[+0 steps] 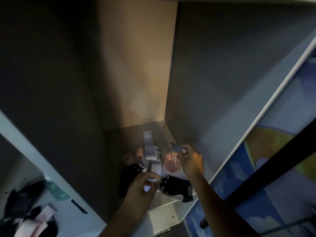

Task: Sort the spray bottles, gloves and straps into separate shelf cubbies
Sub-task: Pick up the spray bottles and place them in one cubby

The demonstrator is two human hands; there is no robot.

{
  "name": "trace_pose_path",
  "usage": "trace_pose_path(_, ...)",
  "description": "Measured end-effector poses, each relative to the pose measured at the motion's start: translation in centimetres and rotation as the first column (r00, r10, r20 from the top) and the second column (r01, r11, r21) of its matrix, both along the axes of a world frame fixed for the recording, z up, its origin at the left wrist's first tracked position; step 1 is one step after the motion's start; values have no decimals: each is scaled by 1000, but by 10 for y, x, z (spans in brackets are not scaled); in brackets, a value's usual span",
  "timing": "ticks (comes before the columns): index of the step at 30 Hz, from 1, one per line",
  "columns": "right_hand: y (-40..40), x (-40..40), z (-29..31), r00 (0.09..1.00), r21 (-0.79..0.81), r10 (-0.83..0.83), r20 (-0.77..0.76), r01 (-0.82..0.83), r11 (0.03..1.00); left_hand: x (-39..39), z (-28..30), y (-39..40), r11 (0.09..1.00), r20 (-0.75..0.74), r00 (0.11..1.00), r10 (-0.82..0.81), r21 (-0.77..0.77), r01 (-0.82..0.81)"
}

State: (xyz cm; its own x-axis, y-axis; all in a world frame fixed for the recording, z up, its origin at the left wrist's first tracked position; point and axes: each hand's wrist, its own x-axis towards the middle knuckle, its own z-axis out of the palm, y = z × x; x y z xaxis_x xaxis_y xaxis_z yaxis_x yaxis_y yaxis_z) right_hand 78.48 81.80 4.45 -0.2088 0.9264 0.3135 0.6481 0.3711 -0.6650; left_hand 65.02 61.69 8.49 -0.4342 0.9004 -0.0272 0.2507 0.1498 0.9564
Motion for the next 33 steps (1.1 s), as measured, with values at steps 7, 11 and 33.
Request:
trace_pose_path(7, 7, -5, -3, 1000, -38, 7, 2, -7, 999, 0, -1, 0, 1000, -2, 1000, -7, 23, 7)
trace_pose_path(11, 8, -5, 0, 1000, -37, 16, -11, -17, 999, -4, -3, -1, 1000, -9, 1000, 11, 26, -11)
trace_pose_path(33, -240, 21, 132, 884, -111, 330, -330, -384, 917, -9, 58, -169, 988, 7, 997, -76, 132, 75)
